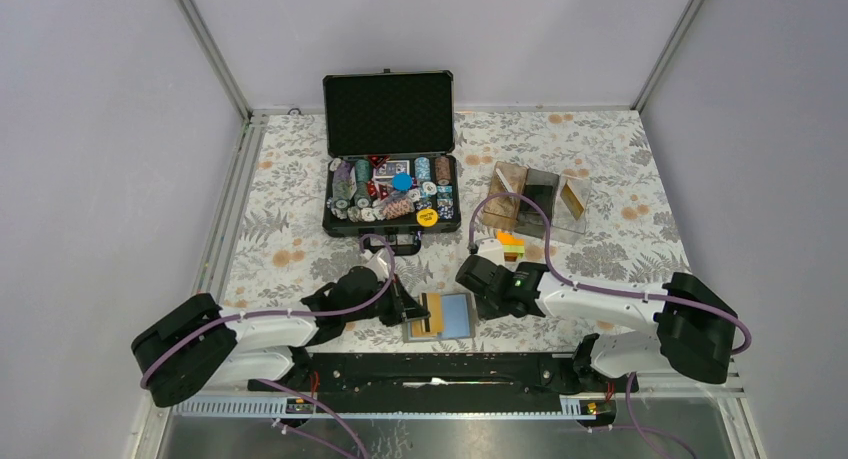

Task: Put the credit cards into the card holder
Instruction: Insert the credit card into the card holder.

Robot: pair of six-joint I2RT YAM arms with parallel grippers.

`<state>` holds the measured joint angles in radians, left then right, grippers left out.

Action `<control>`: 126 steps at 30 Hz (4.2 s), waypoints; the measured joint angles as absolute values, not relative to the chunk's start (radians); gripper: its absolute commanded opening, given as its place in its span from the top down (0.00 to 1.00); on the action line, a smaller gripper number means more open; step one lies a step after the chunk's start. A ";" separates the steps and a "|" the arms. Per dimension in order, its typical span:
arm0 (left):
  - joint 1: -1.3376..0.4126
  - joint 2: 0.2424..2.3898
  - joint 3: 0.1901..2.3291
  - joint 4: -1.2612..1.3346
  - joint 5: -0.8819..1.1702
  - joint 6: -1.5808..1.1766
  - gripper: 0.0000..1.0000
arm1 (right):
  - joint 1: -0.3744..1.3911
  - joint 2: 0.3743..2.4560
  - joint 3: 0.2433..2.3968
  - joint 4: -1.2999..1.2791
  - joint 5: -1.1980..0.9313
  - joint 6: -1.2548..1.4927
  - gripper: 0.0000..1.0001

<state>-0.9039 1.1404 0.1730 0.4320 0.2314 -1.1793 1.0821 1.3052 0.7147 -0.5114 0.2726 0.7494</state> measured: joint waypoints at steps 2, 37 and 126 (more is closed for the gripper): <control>-0.904 1.156 0.173 0.432 0.232 -1.179 1.00 | 1.082 1.312 0.715 -0.511 0.273 0.749 1.00; -0.930 1.303 0.172 0.568 0.242 -1.233 1.00 | 1.082 1.341 0.715 -0.511 0.279 0.749 1.00; -0.973 1.357 0.136 0.685 0.209 -1.337 1.00 | 1.093 1.412 0.743 -0.549 0.314 0.745 1.00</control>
<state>-0.9733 1.3571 0.1360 0.6846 0.2089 -1.3373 1.0927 1.4120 0.7433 -0.5488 0.3141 0.7448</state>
